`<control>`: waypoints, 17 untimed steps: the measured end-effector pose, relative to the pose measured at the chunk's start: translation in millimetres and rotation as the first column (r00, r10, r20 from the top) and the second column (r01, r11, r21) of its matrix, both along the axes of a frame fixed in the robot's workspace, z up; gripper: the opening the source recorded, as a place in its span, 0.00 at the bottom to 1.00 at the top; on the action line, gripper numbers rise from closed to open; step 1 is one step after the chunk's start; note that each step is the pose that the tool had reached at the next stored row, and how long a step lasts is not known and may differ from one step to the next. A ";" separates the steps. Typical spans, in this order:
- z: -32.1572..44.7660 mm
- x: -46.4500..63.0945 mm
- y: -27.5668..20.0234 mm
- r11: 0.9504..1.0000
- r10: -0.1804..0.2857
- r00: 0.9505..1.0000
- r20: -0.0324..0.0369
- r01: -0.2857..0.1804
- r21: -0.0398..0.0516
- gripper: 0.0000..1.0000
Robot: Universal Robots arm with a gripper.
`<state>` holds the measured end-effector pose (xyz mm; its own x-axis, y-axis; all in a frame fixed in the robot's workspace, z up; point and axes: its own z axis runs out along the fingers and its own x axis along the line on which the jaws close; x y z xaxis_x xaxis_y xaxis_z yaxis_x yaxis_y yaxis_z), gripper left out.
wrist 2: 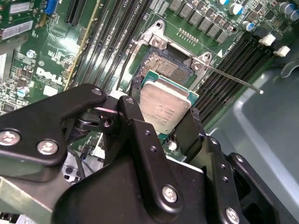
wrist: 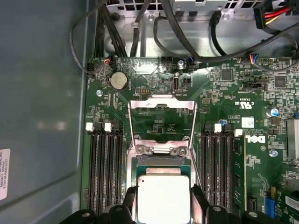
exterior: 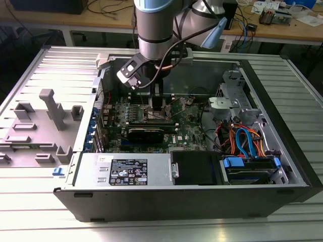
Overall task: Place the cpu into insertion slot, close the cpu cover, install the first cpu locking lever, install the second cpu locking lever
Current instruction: 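Place the cpu into insertion slot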
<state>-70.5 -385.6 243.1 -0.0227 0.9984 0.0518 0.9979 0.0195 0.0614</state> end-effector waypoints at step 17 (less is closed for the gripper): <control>-26.6 -3.3 1.7 1.000 -0.002 1.000 0.000 0.002 0.000 0.55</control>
<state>-73.9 -383.9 216.5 -0.0205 0.9985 0.0513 0.9980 0.0173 0.0614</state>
